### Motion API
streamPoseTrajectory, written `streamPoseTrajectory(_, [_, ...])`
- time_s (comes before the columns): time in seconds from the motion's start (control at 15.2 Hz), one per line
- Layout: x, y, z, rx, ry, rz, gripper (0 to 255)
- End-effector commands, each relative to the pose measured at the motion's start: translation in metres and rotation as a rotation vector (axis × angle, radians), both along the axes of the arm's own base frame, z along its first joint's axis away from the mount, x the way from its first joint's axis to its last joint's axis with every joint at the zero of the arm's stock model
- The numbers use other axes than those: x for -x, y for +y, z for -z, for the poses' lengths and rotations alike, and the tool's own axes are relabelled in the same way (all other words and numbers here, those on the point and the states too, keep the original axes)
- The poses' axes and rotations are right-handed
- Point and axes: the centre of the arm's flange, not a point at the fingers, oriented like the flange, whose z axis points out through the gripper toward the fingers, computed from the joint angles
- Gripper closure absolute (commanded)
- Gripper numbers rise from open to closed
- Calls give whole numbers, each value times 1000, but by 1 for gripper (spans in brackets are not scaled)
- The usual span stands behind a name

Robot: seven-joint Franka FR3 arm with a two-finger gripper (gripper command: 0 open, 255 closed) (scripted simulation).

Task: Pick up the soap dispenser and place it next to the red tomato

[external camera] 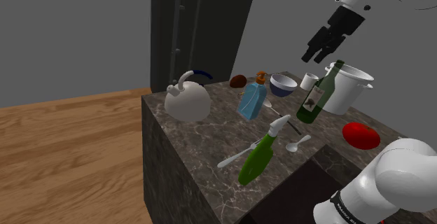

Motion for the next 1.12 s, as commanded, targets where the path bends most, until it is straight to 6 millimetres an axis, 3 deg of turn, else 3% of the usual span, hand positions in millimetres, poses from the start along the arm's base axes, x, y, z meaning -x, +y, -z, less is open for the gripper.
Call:
streamPoseTrajectory(0.0, [0,0,0,0,0,0,0])
streamPoseTrajectory(0.86, [-103,16,135,6,-18,37,0])
streamPoseTrajectory(1.06, [-109,18,150,6,-19,38,0])
